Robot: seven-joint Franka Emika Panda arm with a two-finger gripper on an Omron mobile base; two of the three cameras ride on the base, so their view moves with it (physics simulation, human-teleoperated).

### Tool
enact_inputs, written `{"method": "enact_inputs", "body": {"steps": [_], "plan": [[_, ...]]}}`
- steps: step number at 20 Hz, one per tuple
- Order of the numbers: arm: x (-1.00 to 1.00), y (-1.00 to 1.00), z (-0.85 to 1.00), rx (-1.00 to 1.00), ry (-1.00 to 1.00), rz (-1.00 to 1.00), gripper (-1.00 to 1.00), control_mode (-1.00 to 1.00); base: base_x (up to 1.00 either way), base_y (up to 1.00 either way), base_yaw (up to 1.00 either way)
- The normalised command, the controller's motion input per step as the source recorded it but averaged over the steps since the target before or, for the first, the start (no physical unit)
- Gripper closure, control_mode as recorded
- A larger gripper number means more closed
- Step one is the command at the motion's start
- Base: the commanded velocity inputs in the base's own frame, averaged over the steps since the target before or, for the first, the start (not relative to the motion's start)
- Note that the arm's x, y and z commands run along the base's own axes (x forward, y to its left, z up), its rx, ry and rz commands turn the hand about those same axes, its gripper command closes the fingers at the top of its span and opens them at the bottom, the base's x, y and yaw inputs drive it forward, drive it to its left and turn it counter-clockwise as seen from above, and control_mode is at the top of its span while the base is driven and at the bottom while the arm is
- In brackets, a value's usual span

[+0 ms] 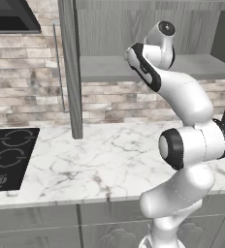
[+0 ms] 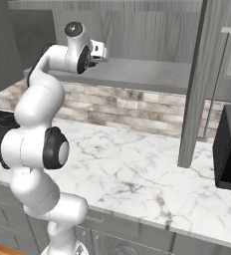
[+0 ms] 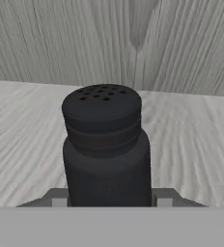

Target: Move the shaker and condiment bottle from the cabinet to the dining counter.

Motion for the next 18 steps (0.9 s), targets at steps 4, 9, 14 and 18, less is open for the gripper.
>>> {"method": "enact_inputs", "body": {"steps": [4,9,14,18], "plan": [[-0.99,-0.13,-0.04,0.00,-0.11,0.00,1.00,-1.00,0.00,0.00,0.00],[-1.00,-0.30,0.00,0.00,-0.05,0.00,1.00,-1.00,0.00,0.00,0.00],[-1.00,-0.22,0.05,0.00,0.00,0.00,1.00,-1.00,0.00,0.00,0.00],[-1.00,-0.02,0.07,0.00,0.00,0.00,1.00,-1.00,0.00,0.00,0.00]]}}
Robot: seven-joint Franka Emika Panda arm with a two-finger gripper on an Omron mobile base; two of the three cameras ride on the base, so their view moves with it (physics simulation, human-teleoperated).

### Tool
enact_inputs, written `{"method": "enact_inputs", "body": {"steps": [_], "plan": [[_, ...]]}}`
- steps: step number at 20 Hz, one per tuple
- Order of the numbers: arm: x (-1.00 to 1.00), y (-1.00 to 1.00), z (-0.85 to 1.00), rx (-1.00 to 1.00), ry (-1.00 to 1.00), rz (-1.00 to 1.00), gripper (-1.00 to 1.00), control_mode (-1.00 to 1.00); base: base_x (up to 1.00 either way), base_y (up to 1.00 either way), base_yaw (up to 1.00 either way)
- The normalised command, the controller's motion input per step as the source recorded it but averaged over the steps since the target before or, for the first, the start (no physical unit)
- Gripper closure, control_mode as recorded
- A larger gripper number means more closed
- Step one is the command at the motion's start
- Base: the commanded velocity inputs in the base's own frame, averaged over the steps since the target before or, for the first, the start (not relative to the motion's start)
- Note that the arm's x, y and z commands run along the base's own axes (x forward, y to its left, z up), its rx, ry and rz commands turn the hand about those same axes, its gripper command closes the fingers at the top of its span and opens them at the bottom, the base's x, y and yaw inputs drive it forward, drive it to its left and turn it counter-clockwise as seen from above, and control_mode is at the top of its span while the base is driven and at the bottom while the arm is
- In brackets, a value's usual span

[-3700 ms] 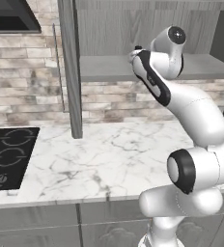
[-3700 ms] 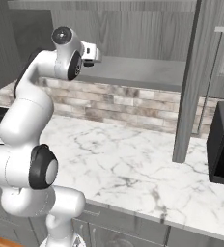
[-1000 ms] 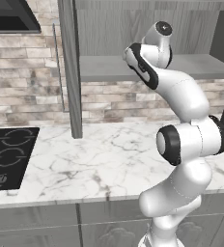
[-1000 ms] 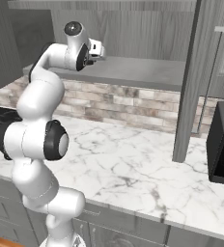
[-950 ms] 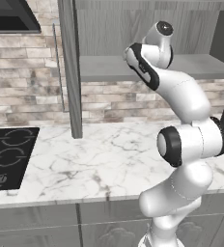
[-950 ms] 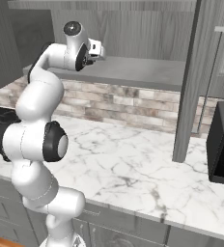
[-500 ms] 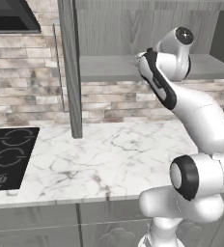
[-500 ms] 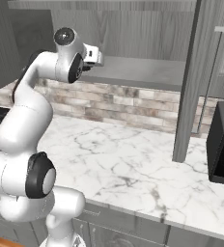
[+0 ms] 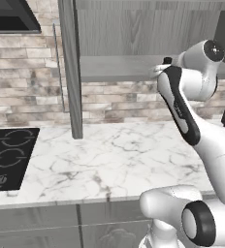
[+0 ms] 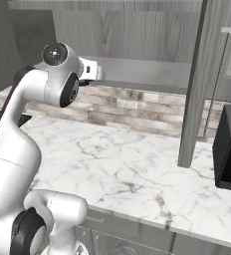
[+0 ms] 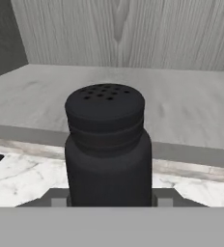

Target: Move the shaker and condiment bottle from the cabinet to the dining counter.

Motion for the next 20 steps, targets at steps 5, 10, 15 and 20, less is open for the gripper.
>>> {"method": "enact_inputs", "body": {"steps": [5,10,15,20], "plan": [[-1.00,0.00,0.00,0.00,0.00,0.00,1.00,-1.00,0.00,0.00,0.00],[-0.99,0.00,-0.03,0.00,0.00,-0.01,1.00,-1.00,0.00,0.00,0.00],[-0.66,0.02,-0.06,0.00,0.00,-0.06,1.00,-1.00,0.00,0.00,0.00],[-0.37,0.05,-0.06,0.00,0.00,-0.06,1.00,-1.00,0.00,0.00,0.00]]}}
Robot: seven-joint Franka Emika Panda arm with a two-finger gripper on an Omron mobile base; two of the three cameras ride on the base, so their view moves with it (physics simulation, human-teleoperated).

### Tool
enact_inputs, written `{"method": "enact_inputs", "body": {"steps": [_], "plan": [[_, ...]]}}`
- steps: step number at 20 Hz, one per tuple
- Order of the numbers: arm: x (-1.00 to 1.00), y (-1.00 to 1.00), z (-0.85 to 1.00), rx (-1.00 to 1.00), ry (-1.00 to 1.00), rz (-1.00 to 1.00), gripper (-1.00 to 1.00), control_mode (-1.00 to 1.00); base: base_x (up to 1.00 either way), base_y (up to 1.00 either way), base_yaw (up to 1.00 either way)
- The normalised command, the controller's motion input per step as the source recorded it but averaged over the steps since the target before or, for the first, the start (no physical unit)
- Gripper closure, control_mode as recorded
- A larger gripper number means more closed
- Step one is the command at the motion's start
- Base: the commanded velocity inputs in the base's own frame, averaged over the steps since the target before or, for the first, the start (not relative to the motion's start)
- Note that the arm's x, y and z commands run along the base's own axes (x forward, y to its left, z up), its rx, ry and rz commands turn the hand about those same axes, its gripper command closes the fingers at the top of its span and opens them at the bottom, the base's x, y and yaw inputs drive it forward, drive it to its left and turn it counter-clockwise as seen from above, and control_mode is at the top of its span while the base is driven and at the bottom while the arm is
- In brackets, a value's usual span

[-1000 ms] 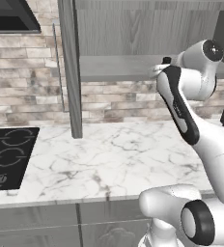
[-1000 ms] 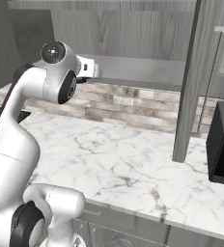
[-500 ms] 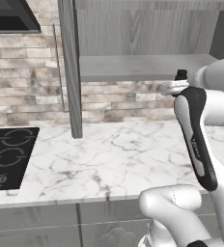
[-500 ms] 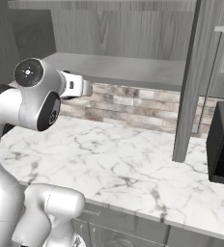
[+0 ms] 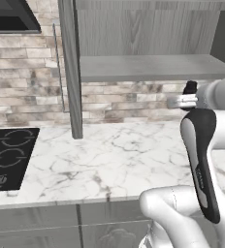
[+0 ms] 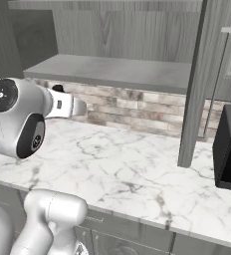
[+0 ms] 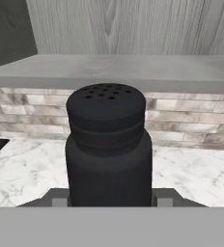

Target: Move the shaker and condiment bottle from the cabinet to the dining counter.

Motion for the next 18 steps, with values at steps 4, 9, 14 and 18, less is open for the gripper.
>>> {"method": "enact_inputs", "body": {"steps": [4,9,14,18], "plan": [[-0.17,0.04,-0.17,0.00,0.00,-0.01,1.00,-1.00,0.00,0.00,0.00],[-0.02,0.02,-0.19,0.00,0.00,0.00,1.00,-1.00,0.00,0.00,0.00],[0.00,0.01,-0.03,-0.01,0.00,0.00,1.00,1.00,-0.31,0.06,0.06],[0.00,0.00,0.00,0.00,0.00,0.00,1.00,1.00,-0.97,0.17,0.28]]}}
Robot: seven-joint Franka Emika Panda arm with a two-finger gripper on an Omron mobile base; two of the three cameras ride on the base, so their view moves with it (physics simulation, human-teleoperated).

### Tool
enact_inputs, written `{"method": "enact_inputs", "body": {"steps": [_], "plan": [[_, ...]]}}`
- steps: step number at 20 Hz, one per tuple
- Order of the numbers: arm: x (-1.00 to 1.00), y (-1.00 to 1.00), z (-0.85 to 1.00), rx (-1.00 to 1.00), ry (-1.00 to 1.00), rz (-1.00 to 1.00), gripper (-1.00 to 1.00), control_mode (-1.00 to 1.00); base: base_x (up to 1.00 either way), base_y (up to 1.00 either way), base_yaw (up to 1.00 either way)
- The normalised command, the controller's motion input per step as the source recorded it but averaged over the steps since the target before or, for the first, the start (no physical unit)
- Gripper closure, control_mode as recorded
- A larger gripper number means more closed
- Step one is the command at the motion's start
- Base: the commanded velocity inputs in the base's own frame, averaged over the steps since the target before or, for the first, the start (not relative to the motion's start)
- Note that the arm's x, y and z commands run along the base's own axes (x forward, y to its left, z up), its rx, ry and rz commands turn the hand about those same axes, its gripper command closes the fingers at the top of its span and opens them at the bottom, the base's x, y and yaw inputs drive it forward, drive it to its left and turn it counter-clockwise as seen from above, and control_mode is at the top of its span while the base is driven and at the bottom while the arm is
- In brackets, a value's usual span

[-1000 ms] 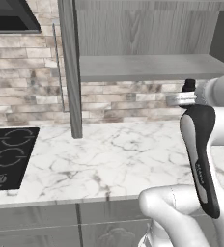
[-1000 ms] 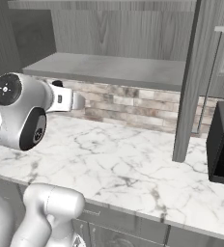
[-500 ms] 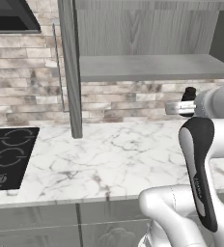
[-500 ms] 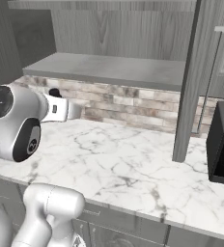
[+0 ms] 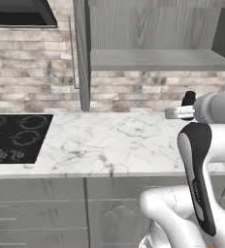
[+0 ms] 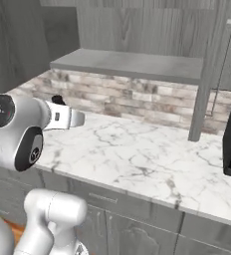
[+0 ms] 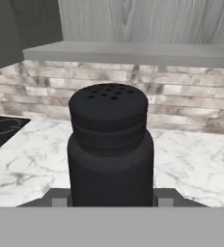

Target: Move the shaker and condiment bottle from the cabinet to the dining counter.

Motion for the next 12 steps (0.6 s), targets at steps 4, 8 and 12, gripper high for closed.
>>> {"method": "enact_inputs", "body": {"steps": [4,8,12], "plan": [[0.00,0.00,0.00,0.00,0.00,0.00,1.00,1.00,-1.00,0.44,0.60],[0.00,0.00,0.00,0.00,0.00,0.00,1.00,1.00,-0.68,0.20,0.93],[0.00,0.00,0.00,0.00,0.00,0.00,1.00,1.00,-0.06,0.00,1.00]]}}
